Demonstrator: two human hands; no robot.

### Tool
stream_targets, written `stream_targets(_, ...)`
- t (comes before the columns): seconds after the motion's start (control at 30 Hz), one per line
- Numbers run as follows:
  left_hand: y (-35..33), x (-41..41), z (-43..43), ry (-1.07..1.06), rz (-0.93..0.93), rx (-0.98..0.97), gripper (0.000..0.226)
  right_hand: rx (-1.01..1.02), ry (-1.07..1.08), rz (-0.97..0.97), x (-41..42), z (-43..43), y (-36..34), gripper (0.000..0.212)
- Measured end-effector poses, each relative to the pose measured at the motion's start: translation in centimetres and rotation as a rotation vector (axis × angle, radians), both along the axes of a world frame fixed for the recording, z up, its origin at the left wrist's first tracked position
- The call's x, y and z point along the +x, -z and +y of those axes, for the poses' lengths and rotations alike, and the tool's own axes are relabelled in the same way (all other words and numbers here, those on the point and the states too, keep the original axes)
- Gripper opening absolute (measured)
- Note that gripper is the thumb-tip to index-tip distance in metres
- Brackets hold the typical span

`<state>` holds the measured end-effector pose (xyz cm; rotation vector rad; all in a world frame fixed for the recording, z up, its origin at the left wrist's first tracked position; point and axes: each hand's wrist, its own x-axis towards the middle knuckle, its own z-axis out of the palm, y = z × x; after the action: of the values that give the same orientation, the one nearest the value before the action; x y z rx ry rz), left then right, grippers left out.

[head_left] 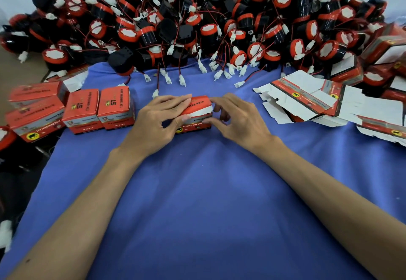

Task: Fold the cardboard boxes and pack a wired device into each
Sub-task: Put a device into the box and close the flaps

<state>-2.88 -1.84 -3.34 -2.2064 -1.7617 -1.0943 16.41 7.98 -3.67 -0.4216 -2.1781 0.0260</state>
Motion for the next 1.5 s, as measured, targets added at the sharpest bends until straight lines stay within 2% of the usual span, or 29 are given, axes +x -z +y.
stream_targets(0.27,-0.2,-0.1,0.0,0.0,0.001,-0.016,0.039,0.245,0.014,-0.038,0.0,0.3,-0.3,0.036)
stream_targets(0.37,0.0,0.2,-0.2,0.004,0.002,-0.014,0.038,0.202,-0.008,-0.028,0.1,0.2,0.0,0.031)
stream_targets(0.53,-0.4,0.1,0.0,0.009,-0.03,-0.002,0.035,-0.102,-0.079,0.136,-0.3,0.4,-0.3,0.019)
stream_targets(0.8,-0.4,0.2,-0.1,0.019,-0.08,-0.052,0.037,0.092,-0.078,0.099,-0.2,0.5,-0.3,0.014)
stream_targets(0.93,-0.1,0.6,-0.1,0.037,0.023,-0.039,0.043,0.156,-0.093,0.061,-0.1,0.3,-0.2,0.013)
stream_targets(1.07,-0.2,0.5,0.2,0.039,0.051,0.014,0.037,0.206,-0.095,0.055,-0.2,0.5,-0.4,0.015)
stream_targets(1.3,-0.2,0.7,0.3,0.081,0.106,0.024,0.038,-0.024,-0.124,0.135,-0.4,0.2,-0.2,0.01)
stream_targets(1.5,0.0,1.0,0.7,0.141,0.088,0.067,0.039,0.028,-0.12,0.092,-0.4,0.0,0.1,0.008)
